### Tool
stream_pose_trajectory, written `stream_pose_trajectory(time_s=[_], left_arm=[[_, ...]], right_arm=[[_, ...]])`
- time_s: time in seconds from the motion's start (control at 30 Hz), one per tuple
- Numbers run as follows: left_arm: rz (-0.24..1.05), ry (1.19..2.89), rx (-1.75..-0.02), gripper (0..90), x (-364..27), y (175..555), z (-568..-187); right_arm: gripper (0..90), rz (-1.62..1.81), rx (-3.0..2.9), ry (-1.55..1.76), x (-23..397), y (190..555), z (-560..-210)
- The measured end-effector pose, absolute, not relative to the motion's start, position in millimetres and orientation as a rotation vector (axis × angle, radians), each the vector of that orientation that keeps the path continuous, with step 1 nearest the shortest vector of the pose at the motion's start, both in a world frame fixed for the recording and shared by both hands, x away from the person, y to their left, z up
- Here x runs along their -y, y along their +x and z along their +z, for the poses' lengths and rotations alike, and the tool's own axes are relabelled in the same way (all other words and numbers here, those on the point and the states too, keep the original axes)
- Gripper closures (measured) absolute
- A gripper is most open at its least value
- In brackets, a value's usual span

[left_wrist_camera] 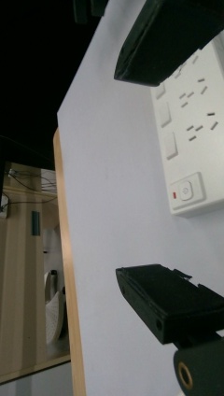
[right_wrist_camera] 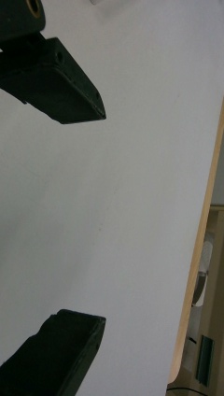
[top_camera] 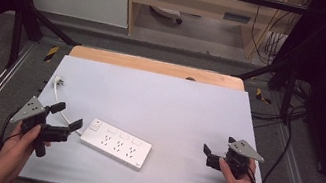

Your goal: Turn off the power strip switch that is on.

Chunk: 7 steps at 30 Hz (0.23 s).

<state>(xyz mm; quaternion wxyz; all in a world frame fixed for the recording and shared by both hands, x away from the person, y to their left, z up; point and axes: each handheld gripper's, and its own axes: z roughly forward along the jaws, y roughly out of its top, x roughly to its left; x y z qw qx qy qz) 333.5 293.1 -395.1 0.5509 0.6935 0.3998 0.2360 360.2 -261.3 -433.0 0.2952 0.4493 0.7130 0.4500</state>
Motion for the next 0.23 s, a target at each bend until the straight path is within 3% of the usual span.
stream_pose_trajectory(time_s=[0.23], left_arm=[[0.52,1.769,-0.964,6.6,-282,333,-417]], right_arm=[[3.9,1.04,-1.943,1.299,264,367,-444]])
